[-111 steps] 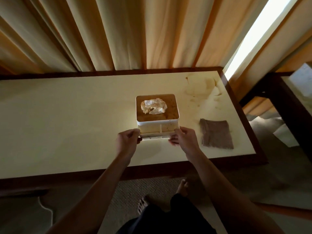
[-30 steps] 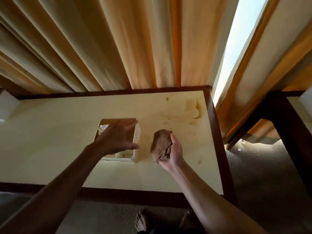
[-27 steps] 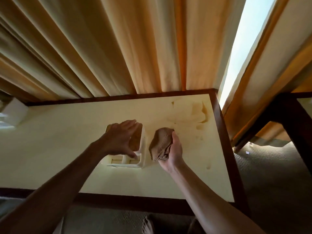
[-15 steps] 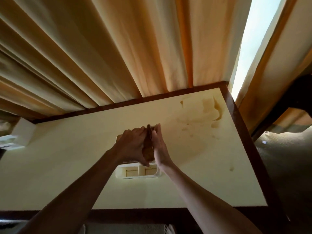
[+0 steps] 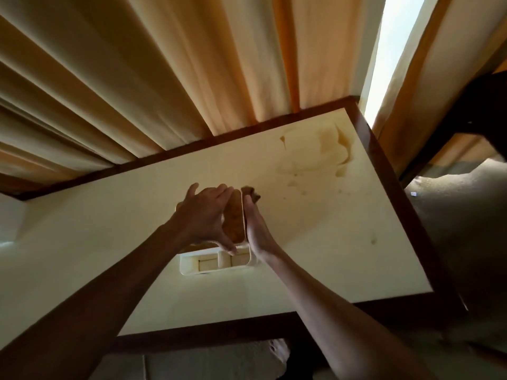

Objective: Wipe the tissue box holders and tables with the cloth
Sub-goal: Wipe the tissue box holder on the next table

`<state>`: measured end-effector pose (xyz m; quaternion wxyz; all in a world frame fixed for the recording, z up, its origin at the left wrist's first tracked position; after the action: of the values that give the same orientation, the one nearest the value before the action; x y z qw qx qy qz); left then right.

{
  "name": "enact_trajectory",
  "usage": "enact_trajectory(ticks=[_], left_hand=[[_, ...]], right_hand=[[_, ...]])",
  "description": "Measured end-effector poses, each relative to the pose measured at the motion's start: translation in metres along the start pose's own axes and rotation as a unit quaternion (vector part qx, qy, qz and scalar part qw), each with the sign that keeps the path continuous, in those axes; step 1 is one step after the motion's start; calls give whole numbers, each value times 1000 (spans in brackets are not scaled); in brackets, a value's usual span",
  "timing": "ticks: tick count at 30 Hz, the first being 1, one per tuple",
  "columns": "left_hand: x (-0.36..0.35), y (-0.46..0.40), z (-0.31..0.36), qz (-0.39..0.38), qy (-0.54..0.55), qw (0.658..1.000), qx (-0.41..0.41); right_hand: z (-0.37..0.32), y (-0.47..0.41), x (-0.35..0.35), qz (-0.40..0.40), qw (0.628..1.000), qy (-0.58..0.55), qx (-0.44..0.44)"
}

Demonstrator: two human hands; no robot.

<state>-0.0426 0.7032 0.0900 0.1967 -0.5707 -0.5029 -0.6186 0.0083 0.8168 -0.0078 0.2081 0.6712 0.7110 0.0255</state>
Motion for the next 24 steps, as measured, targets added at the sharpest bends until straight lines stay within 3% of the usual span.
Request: enact_trajectory(ticks=[3, 6, 11, 16, 20, 24], left_hand=[[-2, 0, 1, -5, -25, 1000, -3], [-4, 1, 0, 0, 4, 1000, 1], [-11, 0, -4, 32, 51, 998, -9], [-9, 0, -4, 43, 21, 998, -33], [-7, 2, -2, 52, 15, 998, -39], [-9, 1, -4, 77, 46, 995, -52]], right_hand=[[14, 42, -2, 9, 1000, 2, -5], [23, 71, -5, 7, 998, -28, 62], [-11, 10, -8, 11, 999, 16, 36], [25, 17, -8, 26, 997, 67, 13], [27, 79, -10, 29, 998, 16, 48], [-17, 54, -14, 12, 995, -29, 92]])
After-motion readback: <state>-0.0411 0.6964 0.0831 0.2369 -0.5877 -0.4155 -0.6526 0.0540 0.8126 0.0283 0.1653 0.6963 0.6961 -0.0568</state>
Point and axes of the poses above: each hand's wrist, its own y-axis away from the middle knuckle, its own x-axis out of the back of the hand, z = x × y, the point moved 1 cm from there along -y, towards the middle knuckle, and after that the axes turned 5 degrees about z, right-handed, at the moved point
